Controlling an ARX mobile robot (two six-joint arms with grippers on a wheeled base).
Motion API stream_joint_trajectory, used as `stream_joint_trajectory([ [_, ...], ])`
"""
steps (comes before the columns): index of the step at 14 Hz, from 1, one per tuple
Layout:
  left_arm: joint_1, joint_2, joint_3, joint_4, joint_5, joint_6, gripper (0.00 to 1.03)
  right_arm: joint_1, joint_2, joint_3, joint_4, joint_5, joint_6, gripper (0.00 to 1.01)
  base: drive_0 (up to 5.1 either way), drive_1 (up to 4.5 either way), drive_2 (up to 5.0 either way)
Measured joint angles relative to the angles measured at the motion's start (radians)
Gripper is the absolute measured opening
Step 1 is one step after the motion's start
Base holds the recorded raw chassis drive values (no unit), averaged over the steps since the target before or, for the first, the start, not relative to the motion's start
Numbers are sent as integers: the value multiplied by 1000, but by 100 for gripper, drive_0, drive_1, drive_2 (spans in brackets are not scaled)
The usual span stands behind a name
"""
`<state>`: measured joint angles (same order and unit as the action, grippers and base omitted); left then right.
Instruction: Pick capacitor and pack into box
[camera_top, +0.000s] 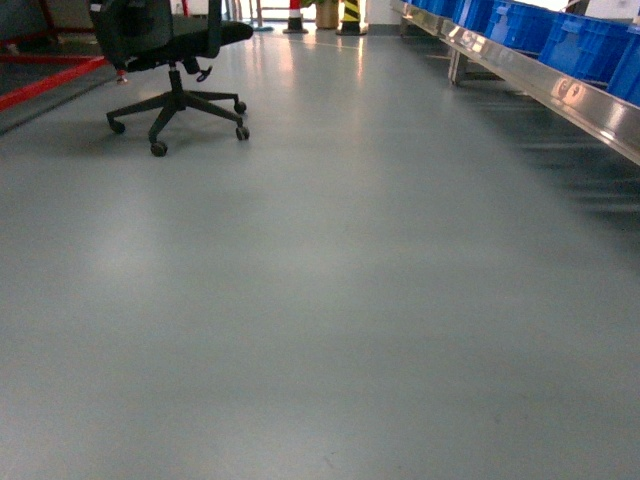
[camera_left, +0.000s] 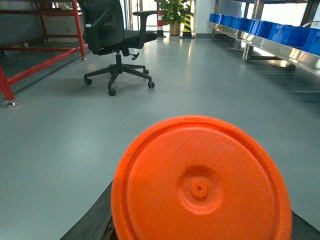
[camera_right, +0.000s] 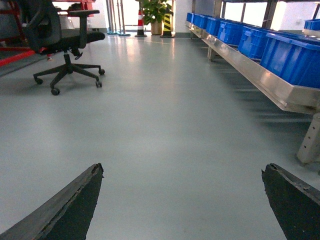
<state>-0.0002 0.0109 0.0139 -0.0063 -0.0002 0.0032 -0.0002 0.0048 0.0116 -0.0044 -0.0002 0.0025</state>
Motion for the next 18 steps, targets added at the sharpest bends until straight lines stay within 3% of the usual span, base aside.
stream_joint_trajectory([
  [18, 0, 0, 0, -1, -2, 0, 44, 0, 0, 0, 3, 0, 0, 98, -493, 279, 207],
])
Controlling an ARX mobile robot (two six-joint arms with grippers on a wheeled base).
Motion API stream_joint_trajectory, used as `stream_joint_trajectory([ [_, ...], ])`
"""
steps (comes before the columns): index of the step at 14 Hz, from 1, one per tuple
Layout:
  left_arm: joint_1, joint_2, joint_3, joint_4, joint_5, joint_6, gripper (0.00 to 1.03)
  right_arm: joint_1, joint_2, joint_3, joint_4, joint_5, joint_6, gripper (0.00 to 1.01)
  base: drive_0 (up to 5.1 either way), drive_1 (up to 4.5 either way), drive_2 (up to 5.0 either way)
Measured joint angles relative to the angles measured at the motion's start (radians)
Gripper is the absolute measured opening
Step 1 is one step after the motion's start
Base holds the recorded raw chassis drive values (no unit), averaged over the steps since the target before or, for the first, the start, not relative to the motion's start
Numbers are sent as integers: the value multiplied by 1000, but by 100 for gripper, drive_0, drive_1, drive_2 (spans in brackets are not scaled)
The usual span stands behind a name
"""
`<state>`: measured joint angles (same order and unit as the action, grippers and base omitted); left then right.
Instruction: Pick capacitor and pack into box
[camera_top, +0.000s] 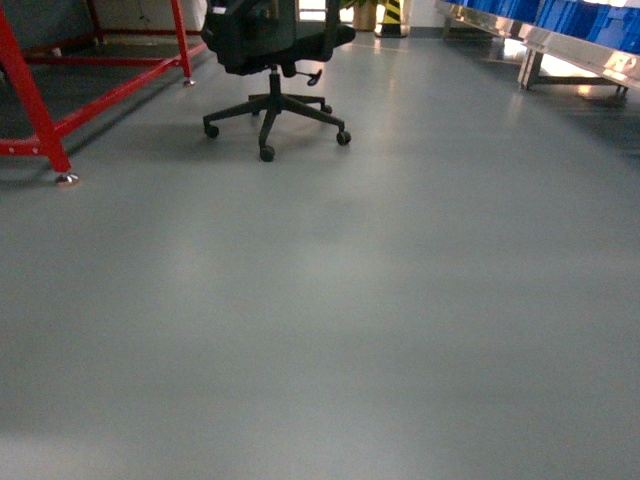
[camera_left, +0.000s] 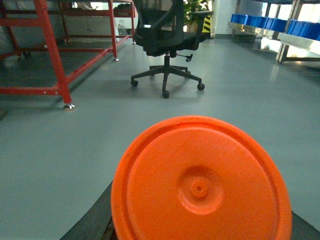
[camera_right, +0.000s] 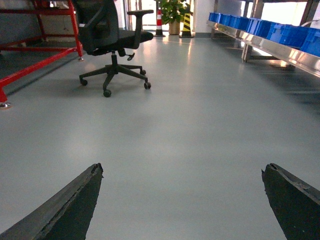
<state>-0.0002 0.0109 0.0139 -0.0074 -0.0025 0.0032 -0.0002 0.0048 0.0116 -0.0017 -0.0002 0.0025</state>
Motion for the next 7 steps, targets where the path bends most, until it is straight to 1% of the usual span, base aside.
stream_joint_trajectory([
  [4, 0, 0, 0, 2, 2, 0, 44, 0, 0, 0, -5, 0, 0, 98, -480, 339, 165],
  [7, 0, 0, 0, 1, 2, 0, 44, 0, 0, 0, -3, 0, 0, 98, -498, 238, 238],
])
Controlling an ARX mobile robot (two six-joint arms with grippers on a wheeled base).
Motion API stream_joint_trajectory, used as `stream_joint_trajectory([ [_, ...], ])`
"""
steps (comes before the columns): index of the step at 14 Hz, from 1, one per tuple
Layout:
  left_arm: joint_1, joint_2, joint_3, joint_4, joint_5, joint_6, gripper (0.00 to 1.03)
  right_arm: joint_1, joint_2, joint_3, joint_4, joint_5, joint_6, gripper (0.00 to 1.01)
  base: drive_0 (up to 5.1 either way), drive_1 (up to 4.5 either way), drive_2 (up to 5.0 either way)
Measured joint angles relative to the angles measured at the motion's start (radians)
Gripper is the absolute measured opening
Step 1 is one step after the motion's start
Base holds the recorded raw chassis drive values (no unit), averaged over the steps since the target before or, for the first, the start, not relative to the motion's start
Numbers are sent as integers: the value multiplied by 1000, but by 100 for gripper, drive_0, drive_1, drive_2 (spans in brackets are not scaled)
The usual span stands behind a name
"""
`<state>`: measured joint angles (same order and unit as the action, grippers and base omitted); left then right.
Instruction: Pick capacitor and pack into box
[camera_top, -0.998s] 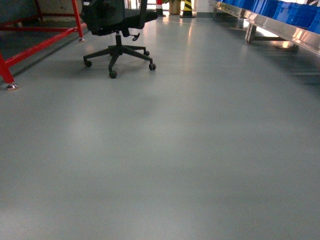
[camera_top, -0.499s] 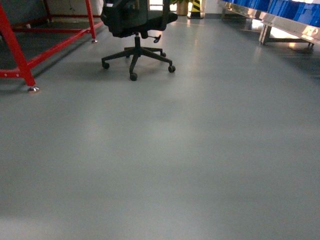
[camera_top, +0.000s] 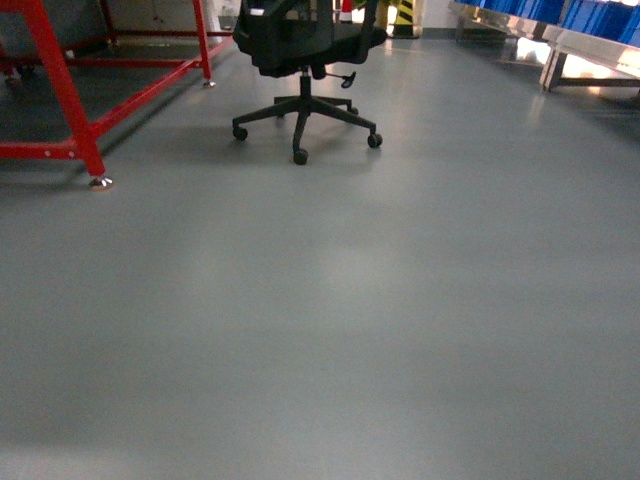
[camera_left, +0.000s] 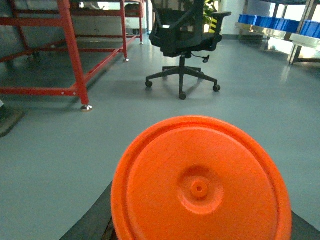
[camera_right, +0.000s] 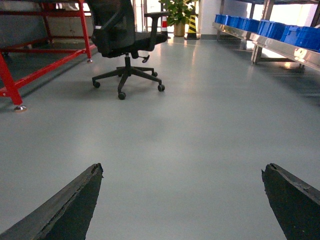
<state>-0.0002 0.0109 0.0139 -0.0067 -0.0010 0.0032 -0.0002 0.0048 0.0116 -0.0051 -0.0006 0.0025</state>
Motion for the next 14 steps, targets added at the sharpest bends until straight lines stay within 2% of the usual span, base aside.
stream_joint_trajectory([
  [14, 0, 0, 0, 1, 1, 0, 44, 0, 0, 0, 2, 1, 0, 98, -503, 237, 237],
])
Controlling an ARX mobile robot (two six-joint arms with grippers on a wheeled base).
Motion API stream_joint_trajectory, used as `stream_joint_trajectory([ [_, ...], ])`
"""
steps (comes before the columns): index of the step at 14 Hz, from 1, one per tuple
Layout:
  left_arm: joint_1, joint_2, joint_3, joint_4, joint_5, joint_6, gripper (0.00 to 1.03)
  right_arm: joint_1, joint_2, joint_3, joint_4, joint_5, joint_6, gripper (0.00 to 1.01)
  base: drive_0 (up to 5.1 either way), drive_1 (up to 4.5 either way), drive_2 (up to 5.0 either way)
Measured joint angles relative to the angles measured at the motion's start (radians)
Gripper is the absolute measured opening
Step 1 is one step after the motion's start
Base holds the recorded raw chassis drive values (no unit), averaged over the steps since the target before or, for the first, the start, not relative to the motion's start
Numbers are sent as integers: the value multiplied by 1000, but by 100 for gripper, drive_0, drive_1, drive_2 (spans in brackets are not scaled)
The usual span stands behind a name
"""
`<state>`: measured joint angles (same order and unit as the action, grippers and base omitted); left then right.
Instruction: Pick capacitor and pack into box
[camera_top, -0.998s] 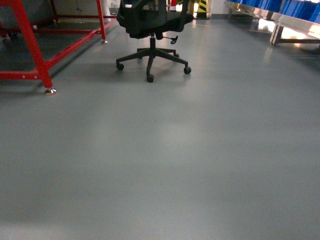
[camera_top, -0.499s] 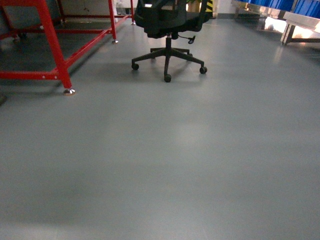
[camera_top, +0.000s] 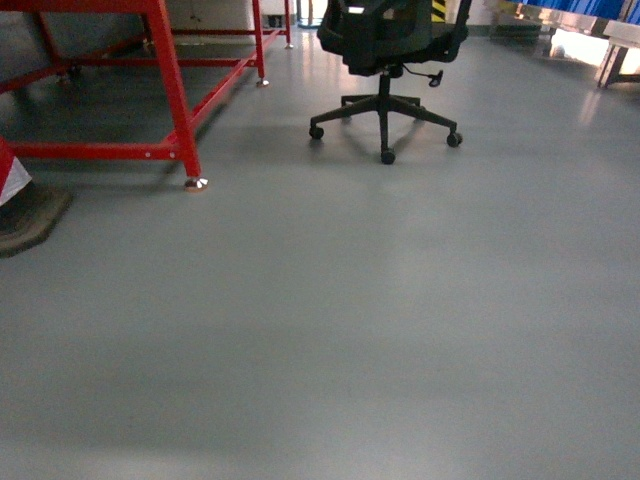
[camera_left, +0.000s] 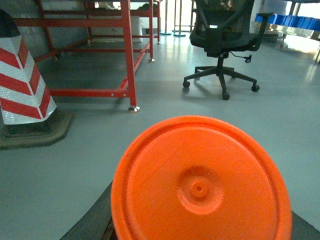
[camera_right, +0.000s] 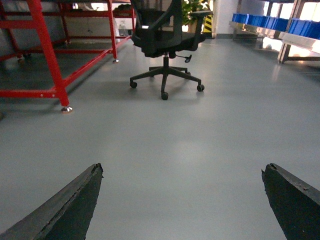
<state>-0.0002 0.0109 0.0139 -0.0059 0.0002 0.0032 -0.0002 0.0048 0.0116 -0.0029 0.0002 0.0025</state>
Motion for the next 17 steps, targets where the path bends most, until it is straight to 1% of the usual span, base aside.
stream_joint_trajectory([
  [17, 0, 0, 0, 0, -1, 0, 44, 0, 0, 0, 1, -1, 0, 98, -502, 239, 239],
])
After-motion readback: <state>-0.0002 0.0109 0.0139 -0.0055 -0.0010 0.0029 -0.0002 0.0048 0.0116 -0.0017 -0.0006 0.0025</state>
